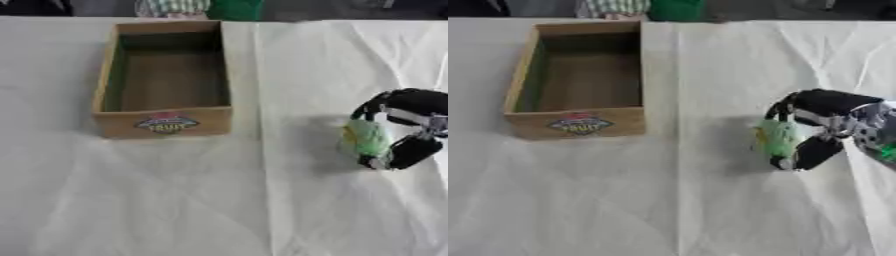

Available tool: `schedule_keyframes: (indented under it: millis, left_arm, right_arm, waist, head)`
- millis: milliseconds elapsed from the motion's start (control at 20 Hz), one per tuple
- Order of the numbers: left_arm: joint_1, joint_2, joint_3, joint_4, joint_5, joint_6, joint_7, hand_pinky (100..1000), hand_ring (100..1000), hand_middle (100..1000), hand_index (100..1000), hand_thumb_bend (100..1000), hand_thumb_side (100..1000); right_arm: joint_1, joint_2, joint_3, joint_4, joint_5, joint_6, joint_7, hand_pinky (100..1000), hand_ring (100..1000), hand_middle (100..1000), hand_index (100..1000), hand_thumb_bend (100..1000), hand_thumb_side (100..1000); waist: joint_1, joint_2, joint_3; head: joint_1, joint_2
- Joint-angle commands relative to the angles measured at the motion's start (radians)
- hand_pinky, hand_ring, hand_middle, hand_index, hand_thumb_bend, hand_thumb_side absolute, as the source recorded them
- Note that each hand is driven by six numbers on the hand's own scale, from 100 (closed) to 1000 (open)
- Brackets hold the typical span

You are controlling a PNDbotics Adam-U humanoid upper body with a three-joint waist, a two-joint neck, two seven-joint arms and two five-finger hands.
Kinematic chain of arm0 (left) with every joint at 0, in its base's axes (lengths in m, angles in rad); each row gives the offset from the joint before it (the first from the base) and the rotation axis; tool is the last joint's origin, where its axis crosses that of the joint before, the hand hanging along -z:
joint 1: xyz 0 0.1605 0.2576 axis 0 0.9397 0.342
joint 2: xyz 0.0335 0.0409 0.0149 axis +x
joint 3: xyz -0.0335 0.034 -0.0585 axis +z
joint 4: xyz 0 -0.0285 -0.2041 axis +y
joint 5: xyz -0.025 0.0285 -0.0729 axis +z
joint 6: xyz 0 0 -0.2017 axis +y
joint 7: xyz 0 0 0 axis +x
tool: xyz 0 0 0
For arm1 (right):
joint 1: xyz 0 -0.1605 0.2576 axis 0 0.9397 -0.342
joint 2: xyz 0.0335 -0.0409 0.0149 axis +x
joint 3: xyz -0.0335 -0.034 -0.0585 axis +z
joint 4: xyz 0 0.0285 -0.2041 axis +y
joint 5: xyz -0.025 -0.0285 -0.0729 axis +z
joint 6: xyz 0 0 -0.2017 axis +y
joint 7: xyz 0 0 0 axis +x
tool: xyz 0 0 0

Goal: Pick up objects on the table and place them in the box.

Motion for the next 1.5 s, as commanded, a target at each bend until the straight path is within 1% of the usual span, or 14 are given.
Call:
schedule_keyframes:
  millis: [50,100,150,250,400,550,750,800,1150,1250,1350,1500]
  left_arm:
    - [-0.002,0.012,0.000,-0.017,0.006,-0.001,-0.004,760,506,522,706,100,604]
    - [-0.002,0.012,0.000,-0.017,0.006,-0.001,-0.005,760,506,522,706,100,605]
    - [-0.002,0.012,0.000,-0.017,0.006,-0.002,-0.006,760,507,522,706,100,605]
    - [-0.001,0.012,0.001,-0.017,0.006,-0.002,-0.007,760,507,522,705,100,605]
    - [-0.001,0.012,0.001,-0.017,0.005,-0.002,-0.007,760,507,523,704,100,605]
    - [-0.002,0.012,0.002,-0.017,0.005,-0.002,-0.006,760,508,523,704,100,605]
    - [-0.005,0.014,0.002,-0.017,0.005,-0.002,-0.003,761,508,524,704,100,605]
    - [-0.006,0.014,0.002,-0.017,0.005,-0.002,-0.003,761,508,524,704,100,606]
    - [-0.009,0.016,0.003,-0.017,0.004,-0.001,-0.001,760,509,524,705,100,604]
    - [-0.011,0.017,0.002,-0.017,0.004,-0.001,0.000,760,509,524,705,100,605]
    - [-0.012,0.018,0.001,-0.017,0.005,-0.001,0.000,760,509,524,705,100,605]
    - [-0.013,0.020,0.000,-0.017,0.005,0.000,-0.001,760,509,524,705,100,604]
  right_arm:
    - [-0.016,-0.011,0.006,0.011,0.012,-0.010,0.004,857,821,538,739,387,310]
    - [-0.019,-0.008,0.009,0.014,0.010,-0.011,0.002,854,814,519,719,382,302]
    - [-0.022,-0.006,0.011,0.016,0.007,-0.012,-0.001,845,795,482,674,369,285]
    - [-0.027,-0.002,0.014,0.018,0.002,-0.013,-0.008,839,777,460,642,349,274]
    - [-0.031,0.001,0.017,0.020,-0.007,-0.006,-0.020,829,750,447,630,249,257]
    - [-0.032,0.000,0.013,0.013,-0.022,0.010,-0.044,815,711,426,605,105,224]
    - [-0.026,-0.007,-0.001,-0.013,-0.043,0.032,-0.083,800,663,384,564,100,115]
    - [-0.024,-0.010,-0.007,-0.023,-0.049,0.034,-0.093,797,654,378,558,100,100]
    - [-0.026,-0.034,-0.066,-0.121,-0.085,0.044,-0.146,786,641,381,564,100,100]
    - [-0.042,-0.037,-0.084,-0.153,-0.096,0.047,-0.159,787,639,380,565,100,100]
    - [-0.076,-0.035,-0.098,-0.165,-0.106,0.039,-0.177,788,637,379,567,100,100]
    - [-0.159,-0.012,-0.103,-0.169,-0.116,0.023,-0.191,781,623,360,546,100,100]
  waist:
    - [0.001,-0.015,0.001]
    - [0.001,-0.015,0.001]
    - [0.001,-0.015,0.001]
    - [0.001,-0.015,0.002]
    - [0.001,-0.016,0.002]
    - [0.000,-0.017,0.002]
    - [-0.002,-0.018,0.000]
    - [-0.002,-0.018,0.000]
    - [-0.006,-0.018,-0.002]
    - [-0.007,-0.019,-0.001]
    - [-0.008,-0.020,0.001]
    - [-0.011,-0.022,0.002]
  head:
    - [-0.003,-0.006]
    - [-0.003,-0.006]
    - [-0.003,-0.006]
    - [-0.003,-0.006]
    - [-0.002,-0.006]
    - [-0.001,-0.007]
    - [-0.001,-0.010]
    - [0.000,-0.010]
    - [0.001,-0.009]
    - [0.000,-0.011]
    - [-0.004,-0.013]
    - [-0.010,-0.015]
